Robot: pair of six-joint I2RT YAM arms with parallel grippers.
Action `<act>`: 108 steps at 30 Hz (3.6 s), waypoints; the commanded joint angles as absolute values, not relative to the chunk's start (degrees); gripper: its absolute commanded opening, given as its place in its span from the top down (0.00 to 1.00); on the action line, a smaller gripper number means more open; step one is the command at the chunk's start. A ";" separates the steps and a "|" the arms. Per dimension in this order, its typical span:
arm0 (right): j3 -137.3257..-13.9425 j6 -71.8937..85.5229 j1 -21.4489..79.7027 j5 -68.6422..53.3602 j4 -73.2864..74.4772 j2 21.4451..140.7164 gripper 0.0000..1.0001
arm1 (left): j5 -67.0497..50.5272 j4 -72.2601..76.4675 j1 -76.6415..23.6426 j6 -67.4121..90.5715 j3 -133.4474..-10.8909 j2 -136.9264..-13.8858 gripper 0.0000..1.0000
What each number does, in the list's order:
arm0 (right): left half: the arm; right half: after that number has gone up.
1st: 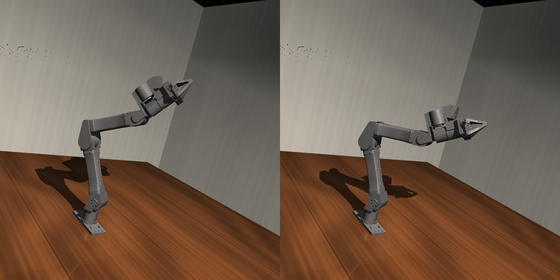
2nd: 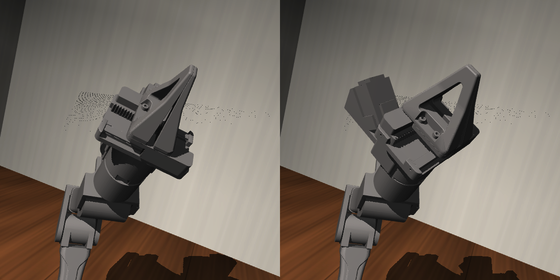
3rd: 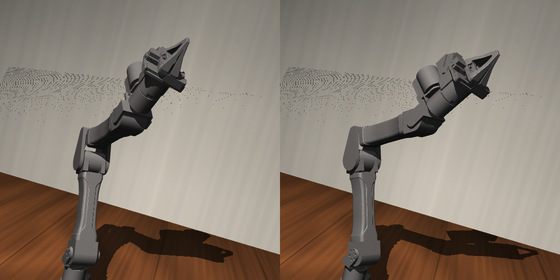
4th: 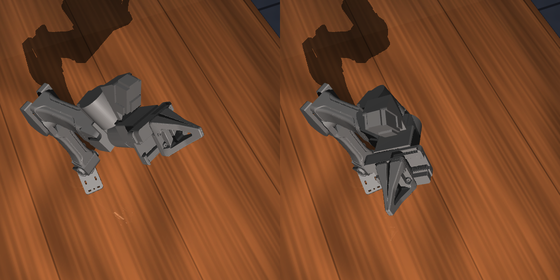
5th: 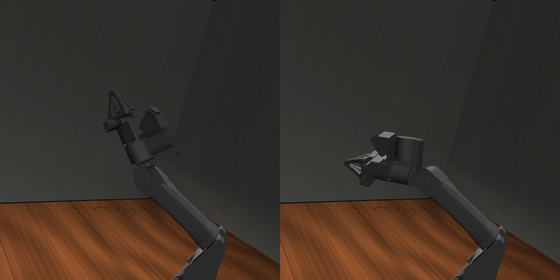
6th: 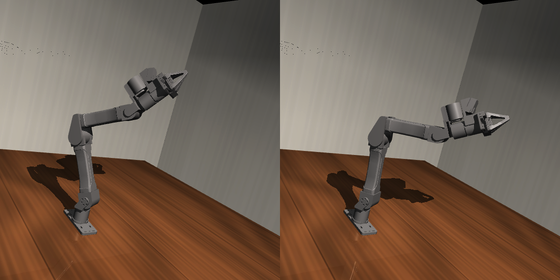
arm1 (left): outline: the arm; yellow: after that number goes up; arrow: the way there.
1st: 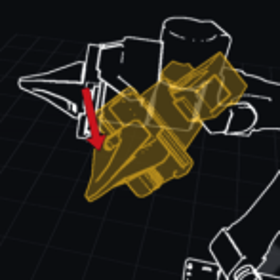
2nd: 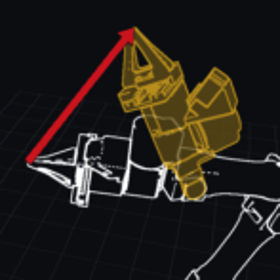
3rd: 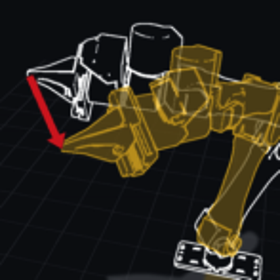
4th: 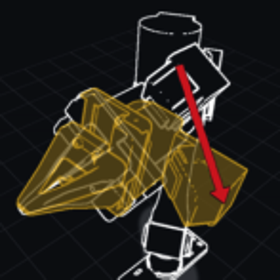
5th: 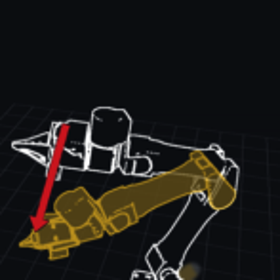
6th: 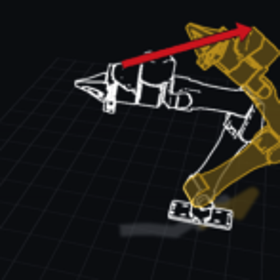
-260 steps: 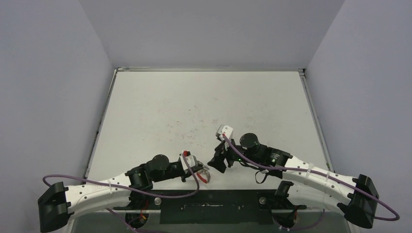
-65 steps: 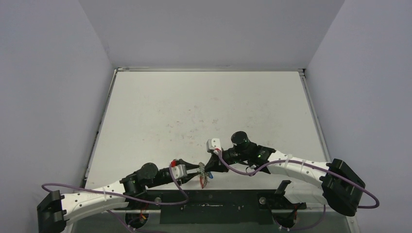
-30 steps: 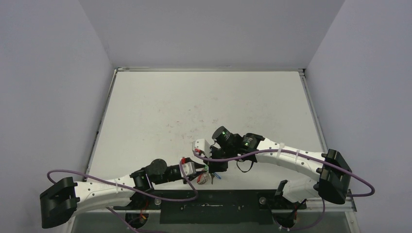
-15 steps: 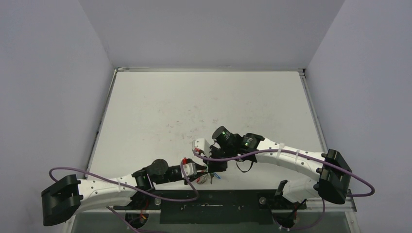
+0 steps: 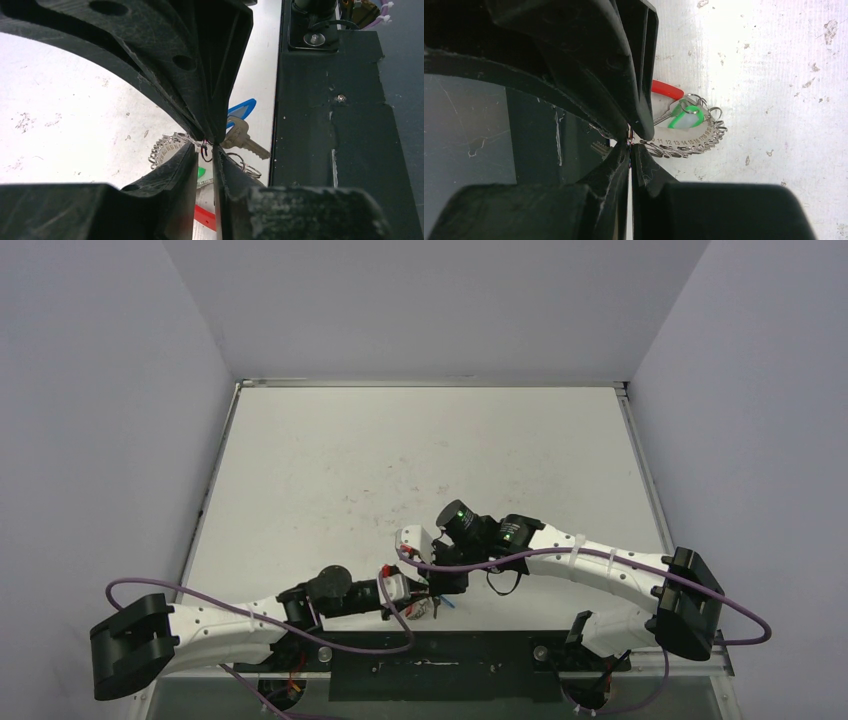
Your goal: Put the keys on the keyring
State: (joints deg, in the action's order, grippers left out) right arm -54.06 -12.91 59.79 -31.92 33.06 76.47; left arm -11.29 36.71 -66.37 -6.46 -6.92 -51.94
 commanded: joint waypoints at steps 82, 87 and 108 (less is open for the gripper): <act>-42.90 -5.79 50.32 -44.02 16.43 65.08 1.00 | -8.98 36.66 -67.38 -6.28 -7.61 -46.20 1.00; -42.57 -5.52 50.30 -43.07 17.18 64.57 1.00 | -8.82 35.96 -67.41 -6.32 -7.49 -45.47 1.00; -40.81 1.37 50.39 -41.32 12.02 61.56 0.52 | -8.90 35.68 -67.37 -6.49 -7.82 -45.70 1.00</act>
